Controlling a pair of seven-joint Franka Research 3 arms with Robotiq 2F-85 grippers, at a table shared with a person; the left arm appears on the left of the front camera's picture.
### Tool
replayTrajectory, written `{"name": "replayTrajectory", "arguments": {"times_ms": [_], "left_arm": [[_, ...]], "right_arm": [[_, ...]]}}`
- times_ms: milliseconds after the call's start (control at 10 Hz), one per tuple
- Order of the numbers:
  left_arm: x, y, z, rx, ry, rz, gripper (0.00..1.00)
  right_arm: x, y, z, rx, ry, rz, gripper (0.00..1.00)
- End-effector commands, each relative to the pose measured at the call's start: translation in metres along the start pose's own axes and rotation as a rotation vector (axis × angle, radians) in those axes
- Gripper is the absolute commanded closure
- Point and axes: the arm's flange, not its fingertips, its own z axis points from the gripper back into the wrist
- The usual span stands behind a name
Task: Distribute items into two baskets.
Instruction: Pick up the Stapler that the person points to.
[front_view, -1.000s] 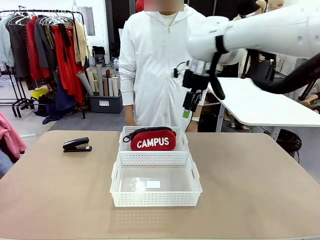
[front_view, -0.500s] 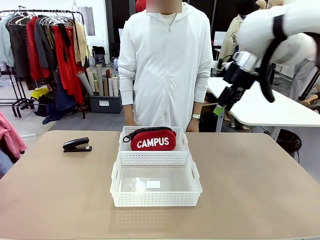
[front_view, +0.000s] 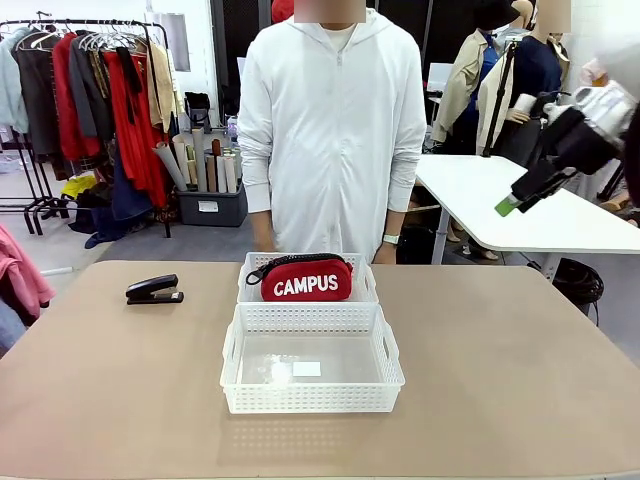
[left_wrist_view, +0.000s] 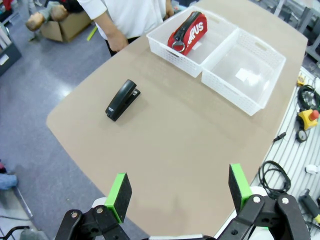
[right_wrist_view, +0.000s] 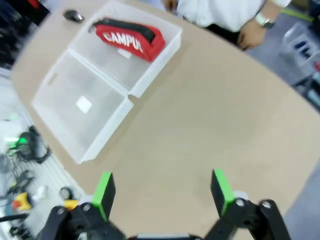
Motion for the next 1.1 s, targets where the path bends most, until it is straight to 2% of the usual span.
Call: {"name": "replayTrajectory", "arguments": {"times_ms": [0,500,1000], "left_arm": [[-0.001,0.000,0.000,-0.005,-0.014,-0.008,0.00],[-0.001,0.000,0.000,-0.005,-0.014,-0.008,0.00],[-0.001,0.000,0.000,-0.005,-0.014,-0.008,0.00]], "right_arm": [[-0.027,-0.002,-0.005,0.051,-0.094,0.009,0.00],[-0.071,0.011,0.019,0.027,-0.193,0.011,0.00],[-0.088,0.021,0.022,0.054,-0.259,0.051,0.00]]}}
